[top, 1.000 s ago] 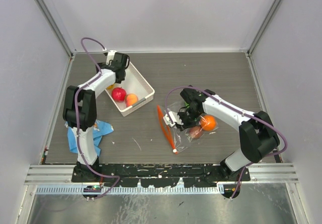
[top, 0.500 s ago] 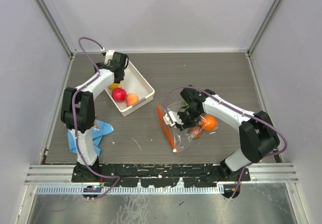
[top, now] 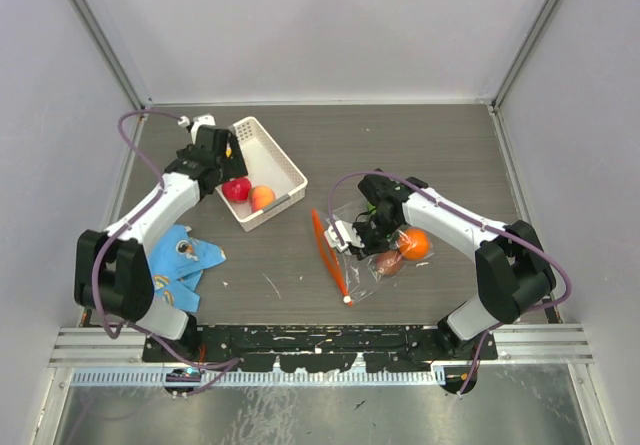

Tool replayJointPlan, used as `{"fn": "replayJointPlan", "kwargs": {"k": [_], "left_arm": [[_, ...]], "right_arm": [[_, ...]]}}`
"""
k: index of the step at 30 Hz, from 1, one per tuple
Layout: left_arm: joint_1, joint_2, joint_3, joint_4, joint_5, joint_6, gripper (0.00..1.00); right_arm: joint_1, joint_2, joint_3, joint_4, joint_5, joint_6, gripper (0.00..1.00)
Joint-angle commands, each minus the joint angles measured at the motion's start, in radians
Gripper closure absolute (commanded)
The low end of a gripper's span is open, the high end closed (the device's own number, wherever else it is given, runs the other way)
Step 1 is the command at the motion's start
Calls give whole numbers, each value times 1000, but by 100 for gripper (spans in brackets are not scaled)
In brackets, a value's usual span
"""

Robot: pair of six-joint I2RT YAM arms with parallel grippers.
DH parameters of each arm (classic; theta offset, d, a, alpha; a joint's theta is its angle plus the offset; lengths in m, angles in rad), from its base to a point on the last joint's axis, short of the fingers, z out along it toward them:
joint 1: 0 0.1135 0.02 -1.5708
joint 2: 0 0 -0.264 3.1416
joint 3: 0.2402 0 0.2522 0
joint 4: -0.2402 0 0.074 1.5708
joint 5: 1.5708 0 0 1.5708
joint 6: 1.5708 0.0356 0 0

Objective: Open the zip-top bag and remove the fake food
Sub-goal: Pick up the fake fruit from the zipper food storage bag.

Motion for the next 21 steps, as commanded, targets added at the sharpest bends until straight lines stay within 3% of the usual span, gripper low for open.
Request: {"fn": "replayJointPlan", "kwargs": {"k": [1,12,16,21], "left_arm": [[4,-137,-99,148,217,-35,2],[-3,-376,-423,562,785,-120,2],[-47,-428,-495,624,845,-128,2],[-141,-448,-581,703,848,-141,17]], "right_arm": [[-2,-20,41,-13,-31,-17,99],[-4,-40,49,-21,-44,-17,99],[-7,-49,55,-29,-55,-21,99],[-19,-73,64,-41,-76,-24,99]]}}
